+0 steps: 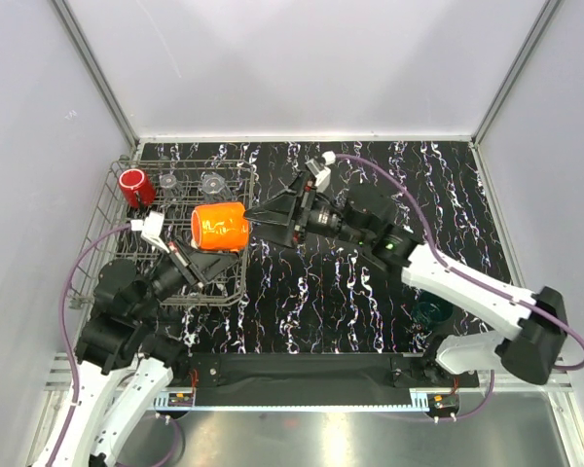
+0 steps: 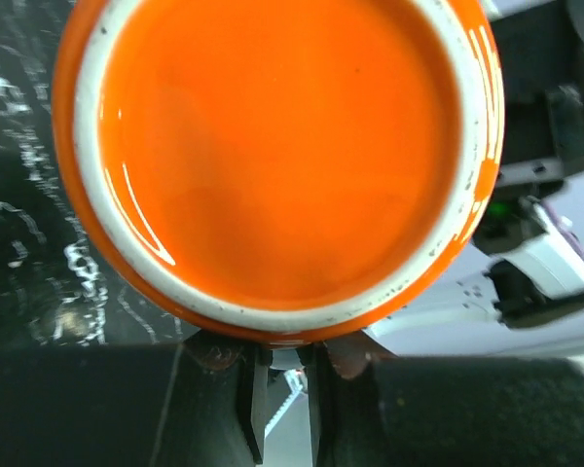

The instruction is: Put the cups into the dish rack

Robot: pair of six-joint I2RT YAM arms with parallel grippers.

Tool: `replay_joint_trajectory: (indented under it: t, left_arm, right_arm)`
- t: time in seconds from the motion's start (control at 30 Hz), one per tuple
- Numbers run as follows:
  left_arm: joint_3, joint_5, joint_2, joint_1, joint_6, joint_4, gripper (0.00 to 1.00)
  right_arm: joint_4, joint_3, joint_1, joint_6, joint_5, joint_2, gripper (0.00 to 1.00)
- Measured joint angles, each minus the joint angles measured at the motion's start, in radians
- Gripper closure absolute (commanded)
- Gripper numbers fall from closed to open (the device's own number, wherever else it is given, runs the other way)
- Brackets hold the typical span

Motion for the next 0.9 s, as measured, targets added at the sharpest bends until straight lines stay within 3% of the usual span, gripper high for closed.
replay_joint_trajectory:
  t: [0.3, 0.5, 0.67, 0.9]
  left_arm:
    - [0.231, -0.151, 0.109, 0.003, 0.165, -0.307, 1.0]
    - [0.364, -0.322, 0.195, 0.003, 0.268, -0.531, 1.0]
    - [0.417, -0.467, 0.251, 0.004, 0.325, -0.671, 1.0]
    - [0.407, -0.656, 0.304, 0.004, 0.341, -0.8, 1.0]
  right_arm:
    - [-0.521, 0.118, -0.004, -0.266, 0.156, -0.137, 0.0]
    - [-0.858, 0.192, -0.006, -0.426, 0.343, -0.179, 0.0]
    - [-1.046, 0.193, -0.007, -0.501, 0.472, -0.223, 0.0]
    - [-1.128, 0.185, -0.007, -0.546, 0.55, -0.311, 0.0]
